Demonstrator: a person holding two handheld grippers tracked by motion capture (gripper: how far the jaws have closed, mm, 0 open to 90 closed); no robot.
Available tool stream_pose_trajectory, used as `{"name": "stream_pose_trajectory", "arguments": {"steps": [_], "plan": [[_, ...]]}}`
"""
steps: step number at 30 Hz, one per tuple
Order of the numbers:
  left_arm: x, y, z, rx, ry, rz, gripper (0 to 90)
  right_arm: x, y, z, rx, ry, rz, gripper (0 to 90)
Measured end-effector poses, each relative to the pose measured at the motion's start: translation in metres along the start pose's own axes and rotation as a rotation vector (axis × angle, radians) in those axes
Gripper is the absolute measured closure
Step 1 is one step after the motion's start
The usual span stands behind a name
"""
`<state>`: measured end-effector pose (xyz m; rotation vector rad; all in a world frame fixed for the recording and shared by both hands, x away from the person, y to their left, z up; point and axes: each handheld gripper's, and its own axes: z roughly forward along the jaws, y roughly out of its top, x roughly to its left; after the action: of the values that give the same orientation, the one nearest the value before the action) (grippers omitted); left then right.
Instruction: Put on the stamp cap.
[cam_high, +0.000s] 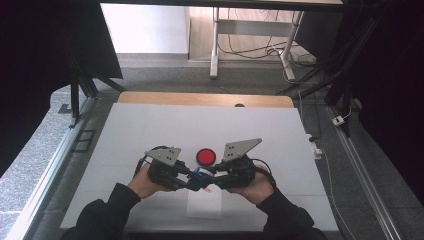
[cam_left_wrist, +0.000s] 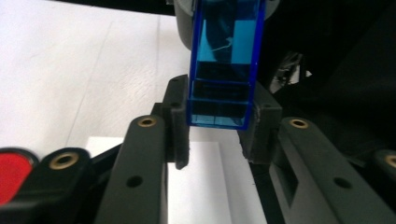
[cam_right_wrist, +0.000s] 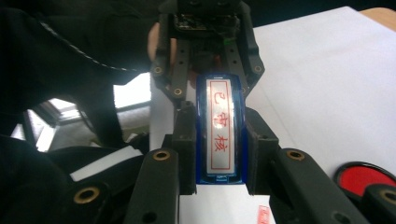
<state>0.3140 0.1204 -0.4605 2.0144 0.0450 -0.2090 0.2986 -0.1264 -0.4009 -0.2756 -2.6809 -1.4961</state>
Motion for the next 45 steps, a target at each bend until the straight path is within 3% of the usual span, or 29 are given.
{"name": "stream_pose_trajectory", "arguments": {"steps": [10, 14, 26, 36, 45], "plan": [[-0.003, -0.002, -0.001, 0.057, 0.117, -0.064, 44.7, -0.003, -0.002, -0.002, 0.001, -0.047, 0.001, 70.4], [-0.006, -0.003, -0.002, 0.080, 0.162, -0.075, 39.4, -0.003, -0.003, -0.001, 0.012, -0.064, -0.004, 70.4], [-0.014, -0.004, -0.014, 0.099, 0.309, -0.160, 27.1, -0.002, -0.004, -0.001, 0.034, -0.091, -0.012, 70.4], [-0.026, -0.008, -0.019, 0.118, 0.379, -0.203, 15.0, -0.003, -0.005, -0.004, 0.030, -0.114, -0.001, 70.4], [-0.040, -0.013, -0.019, 0.152, 0.421, -0.223, 12.8, -0.004, -0.006, -0.006, 0.031, -0.130, 0.011, 70.4]]}}
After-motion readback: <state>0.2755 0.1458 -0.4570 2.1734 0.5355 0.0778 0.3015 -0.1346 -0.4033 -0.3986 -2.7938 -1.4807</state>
